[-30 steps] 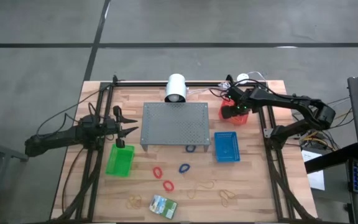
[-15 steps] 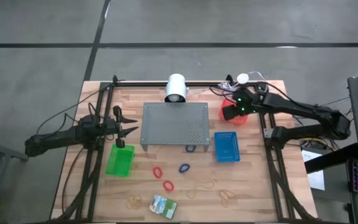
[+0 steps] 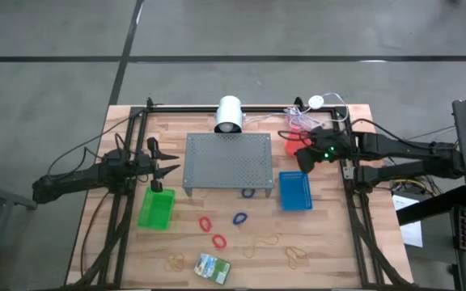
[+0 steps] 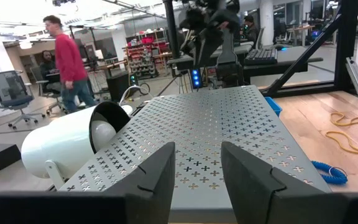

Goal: Pick & Place Office Desk Supplies
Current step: Put the yellow rubber band into the orange bin

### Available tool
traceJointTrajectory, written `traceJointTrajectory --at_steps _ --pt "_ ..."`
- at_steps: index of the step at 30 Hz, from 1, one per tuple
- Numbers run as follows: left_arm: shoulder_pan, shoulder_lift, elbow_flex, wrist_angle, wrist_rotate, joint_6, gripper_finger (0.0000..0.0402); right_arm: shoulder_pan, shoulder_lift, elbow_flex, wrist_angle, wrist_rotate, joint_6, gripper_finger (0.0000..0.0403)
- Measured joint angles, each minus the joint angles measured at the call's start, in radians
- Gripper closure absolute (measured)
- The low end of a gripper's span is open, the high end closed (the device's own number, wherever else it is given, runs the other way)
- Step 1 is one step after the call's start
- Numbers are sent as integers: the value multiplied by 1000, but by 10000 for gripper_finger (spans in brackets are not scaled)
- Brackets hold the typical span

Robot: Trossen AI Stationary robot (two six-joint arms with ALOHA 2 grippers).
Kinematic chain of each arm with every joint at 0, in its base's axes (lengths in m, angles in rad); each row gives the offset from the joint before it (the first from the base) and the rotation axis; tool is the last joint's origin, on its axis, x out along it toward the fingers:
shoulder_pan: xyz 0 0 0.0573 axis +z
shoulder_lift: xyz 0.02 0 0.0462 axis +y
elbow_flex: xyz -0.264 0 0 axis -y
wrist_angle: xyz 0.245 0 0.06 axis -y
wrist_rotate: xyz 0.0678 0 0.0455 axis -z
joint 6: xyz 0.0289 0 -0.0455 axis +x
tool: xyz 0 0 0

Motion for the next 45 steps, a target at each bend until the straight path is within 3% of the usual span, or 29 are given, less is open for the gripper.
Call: traceJointTrajectory --at_steps 14,18,24,31,34,40,45 --pt "0 0 0 0 0 0 268 393 87 16 89 276 10 303" --pt "0 0 0 0 0 0 268 497 141 16 102 286 21 303" --pt "0 0 0 0 0 0 268 621 238 16 113 285 251 303" --pt "0 0 0 0 0 0 268 762 329 16 124 288 387 303" --pt "0 0 0 0 0 0 268 819 355 21 132 348 411 303" --pt "0 0 0 0 0 0 268 932 424 127 60 503 425 303" --pt "0 0 0 0 0 0 268 967 551 277 -92 505 494 303"
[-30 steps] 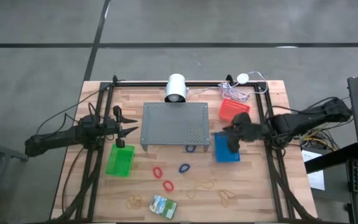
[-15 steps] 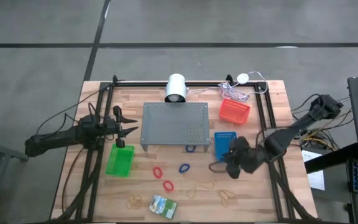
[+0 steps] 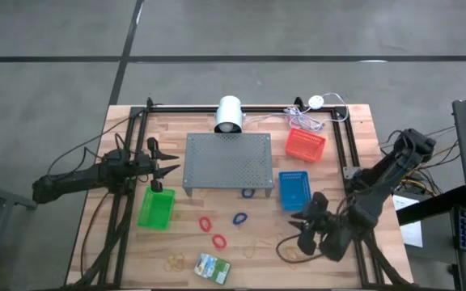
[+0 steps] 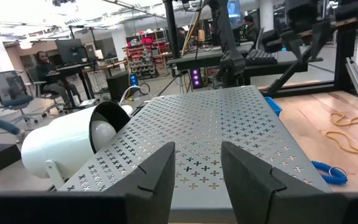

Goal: Pick & Place Office Desk Supplies
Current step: Put the yellow rubber band into the orange bin

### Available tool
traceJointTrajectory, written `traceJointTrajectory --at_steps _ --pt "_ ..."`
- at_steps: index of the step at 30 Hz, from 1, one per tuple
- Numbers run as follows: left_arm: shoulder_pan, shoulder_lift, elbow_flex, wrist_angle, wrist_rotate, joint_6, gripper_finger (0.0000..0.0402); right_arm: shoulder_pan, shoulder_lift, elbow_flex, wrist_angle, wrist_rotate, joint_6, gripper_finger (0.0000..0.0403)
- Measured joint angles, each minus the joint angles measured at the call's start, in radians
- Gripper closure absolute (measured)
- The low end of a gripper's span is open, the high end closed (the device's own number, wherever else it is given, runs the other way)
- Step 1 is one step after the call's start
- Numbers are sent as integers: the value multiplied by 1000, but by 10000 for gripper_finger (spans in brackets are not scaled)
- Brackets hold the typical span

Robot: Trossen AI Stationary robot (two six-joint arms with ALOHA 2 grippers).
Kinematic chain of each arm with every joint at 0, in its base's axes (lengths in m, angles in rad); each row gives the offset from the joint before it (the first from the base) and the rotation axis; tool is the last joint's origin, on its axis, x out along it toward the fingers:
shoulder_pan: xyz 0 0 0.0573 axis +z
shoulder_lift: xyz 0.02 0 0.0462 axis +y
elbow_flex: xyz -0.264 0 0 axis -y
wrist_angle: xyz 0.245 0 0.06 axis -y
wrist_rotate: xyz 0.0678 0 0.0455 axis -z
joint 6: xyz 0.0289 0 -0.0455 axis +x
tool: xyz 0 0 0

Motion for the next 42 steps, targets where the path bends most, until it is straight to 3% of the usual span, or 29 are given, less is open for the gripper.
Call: traceJointTrajectory --at_steps 8,12,20,25,32,42 --pt "0 0 0 0 0 0 268 3 254 306 -345 -235 232 303" --pt "0 0 0 0 0 0 268 2 329 393 -438 -304 315 309" --pt "0 0 0 0 0 0 268 1 373 406 -399 -366 420 316" --pt "0 0 0 0 0 0 268 -2 397 402 -296 -372 370 316" --pt "0 0 0 0 0 0 268 -24 455 397 -291 -463 353 316" --pt "0 0 0 0 0 0 268 -43 529 393 -223 -506 217 316"
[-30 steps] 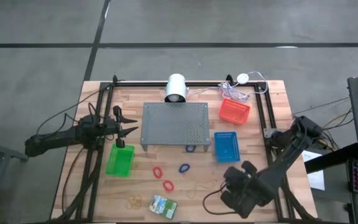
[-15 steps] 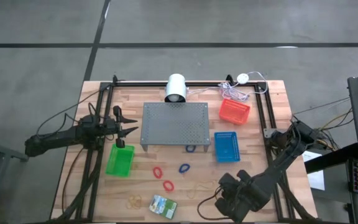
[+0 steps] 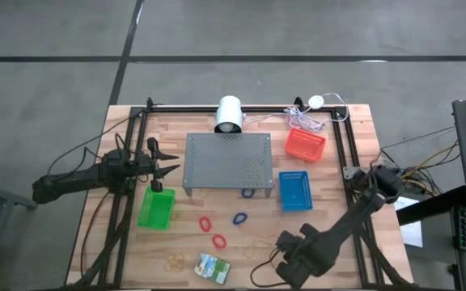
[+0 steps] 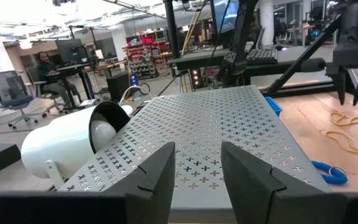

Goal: Pick & Place Office Desk Supplies
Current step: Put the yellow rubber band into the orange bin

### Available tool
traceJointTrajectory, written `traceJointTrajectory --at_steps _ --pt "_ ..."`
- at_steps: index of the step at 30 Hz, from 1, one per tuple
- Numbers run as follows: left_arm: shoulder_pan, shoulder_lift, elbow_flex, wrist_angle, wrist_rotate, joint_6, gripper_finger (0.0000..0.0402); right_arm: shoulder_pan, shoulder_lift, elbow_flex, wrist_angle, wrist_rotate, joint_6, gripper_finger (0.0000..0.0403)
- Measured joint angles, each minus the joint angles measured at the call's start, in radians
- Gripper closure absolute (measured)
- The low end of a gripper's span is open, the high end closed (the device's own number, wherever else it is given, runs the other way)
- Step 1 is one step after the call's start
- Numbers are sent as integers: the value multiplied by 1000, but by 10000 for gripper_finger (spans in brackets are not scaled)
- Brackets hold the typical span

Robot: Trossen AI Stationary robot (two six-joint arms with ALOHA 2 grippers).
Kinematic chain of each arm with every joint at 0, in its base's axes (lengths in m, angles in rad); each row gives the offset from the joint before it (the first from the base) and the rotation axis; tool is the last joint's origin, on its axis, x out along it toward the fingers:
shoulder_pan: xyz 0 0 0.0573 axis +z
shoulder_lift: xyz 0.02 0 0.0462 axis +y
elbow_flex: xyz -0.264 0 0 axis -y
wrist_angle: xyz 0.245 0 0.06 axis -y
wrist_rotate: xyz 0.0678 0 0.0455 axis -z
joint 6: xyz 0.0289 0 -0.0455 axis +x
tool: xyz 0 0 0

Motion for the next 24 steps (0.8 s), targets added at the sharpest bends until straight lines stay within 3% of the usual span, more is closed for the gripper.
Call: traceJointTrajectory --at_steps 24 --pt "0 0 0 0 0 0 268 -32 22 -131 135 -89 -71 317"
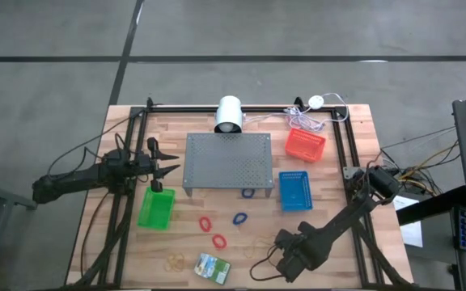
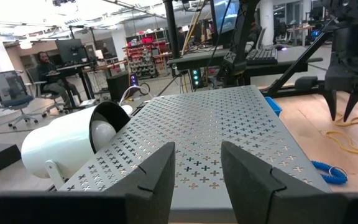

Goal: Pick & Place Office Desk Supplies
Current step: Put the yellow rubber band into the orange bin

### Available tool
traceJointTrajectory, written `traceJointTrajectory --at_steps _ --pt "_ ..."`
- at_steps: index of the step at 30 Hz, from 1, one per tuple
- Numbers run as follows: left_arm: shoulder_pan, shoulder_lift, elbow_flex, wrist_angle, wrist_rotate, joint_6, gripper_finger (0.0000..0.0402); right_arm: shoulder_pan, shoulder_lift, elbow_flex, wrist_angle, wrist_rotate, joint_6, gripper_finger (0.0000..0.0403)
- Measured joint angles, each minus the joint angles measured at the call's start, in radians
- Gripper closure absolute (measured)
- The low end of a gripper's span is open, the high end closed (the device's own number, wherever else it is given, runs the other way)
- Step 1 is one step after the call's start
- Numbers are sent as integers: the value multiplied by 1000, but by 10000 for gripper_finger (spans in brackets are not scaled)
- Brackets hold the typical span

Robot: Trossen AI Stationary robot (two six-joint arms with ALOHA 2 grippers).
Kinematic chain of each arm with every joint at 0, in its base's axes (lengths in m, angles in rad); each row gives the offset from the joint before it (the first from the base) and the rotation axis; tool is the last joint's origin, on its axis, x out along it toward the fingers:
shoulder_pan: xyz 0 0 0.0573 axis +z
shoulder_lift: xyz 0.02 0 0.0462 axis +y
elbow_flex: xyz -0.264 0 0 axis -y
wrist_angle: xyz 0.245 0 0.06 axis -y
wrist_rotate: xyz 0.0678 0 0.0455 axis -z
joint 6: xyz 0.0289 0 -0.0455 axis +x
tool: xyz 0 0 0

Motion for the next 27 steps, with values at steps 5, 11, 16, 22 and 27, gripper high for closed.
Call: traceJointTrajectory --at_steps 5,11,16,22,27 --pt "0 0 0 0 0 0 268 -1 0 -16 3 -6 -3 317" --pt "0 0 0 0 0 0 268 -2 -4 -40 28 -5 -3 316" --pt "0 0 0 0 0 0 268 -7 -8 -60 52 -16 -8 316" --pt "0 0 0 0 0 0 268 -13 -6 -59 50 -26 -32 329" --pt "0 0 0 0 0 0 268 -21 -5 -61 47 -45 -39 353"
